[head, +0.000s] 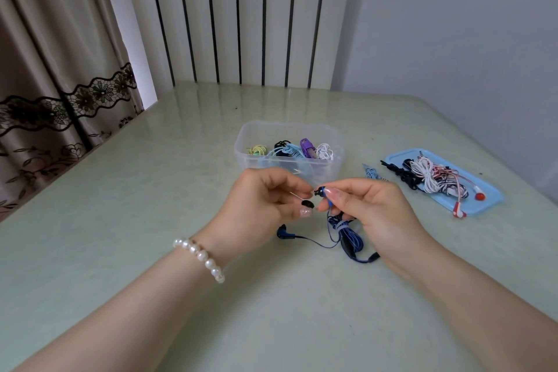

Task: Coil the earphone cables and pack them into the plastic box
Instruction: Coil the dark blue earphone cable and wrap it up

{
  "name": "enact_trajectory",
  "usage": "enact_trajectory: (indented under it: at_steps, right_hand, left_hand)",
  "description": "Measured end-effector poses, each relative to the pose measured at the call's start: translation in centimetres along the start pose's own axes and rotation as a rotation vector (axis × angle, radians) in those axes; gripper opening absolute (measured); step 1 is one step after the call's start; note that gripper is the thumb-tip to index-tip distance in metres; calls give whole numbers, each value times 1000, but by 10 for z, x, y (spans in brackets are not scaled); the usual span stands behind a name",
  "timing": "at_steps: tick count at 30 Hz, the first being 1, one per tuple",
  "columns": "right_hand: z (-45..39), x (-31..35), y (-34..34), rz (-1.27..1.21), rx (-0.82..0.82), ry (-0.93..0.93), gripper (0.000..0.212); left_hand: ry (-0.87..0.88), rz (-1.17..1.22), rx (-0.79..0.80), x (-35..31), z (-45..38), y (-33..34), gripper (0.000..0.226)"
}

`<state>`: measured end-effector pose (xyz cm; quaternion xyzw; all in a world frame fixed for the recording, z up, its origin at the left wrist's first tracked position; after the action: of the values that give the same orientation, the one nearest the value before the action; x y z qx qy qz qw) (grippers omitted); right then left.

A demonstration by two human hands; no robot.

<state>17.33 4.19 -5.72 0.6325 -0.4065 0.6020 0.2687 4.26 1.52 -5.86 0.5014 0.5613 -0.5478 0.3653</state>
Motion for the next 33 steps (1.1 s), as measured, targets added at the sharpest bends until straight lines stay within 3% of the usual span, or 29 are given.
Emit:
enact_trajectory:
  at_steps: [12,22,33]
  right_hand:
    - [2,8,-1,119,-28,-99,17]
    - [5,22,-1,136,-45,-197,17]
    - [5,19,-3,197,-59,-178,24]
  left_hand:
    - [24,180,-102,-4,4,-4,30]
    - [-56,299,-133,4,6,1,24]
    - [-139,382,-142,10,8,2,20]
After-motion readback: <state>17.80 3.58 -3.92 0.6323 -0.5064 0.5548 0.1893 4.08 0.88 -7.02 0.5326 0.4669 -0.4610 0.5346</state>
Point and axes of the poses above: each hand's wrist, its own z-axis away from the middle knuckle, its own y-axis out of the palm, x = y × z, the point moved 9 cm from there along -z, towards the middle knuckle, and after that the axes turned 11 degrees about x, right-handed, at the moved point
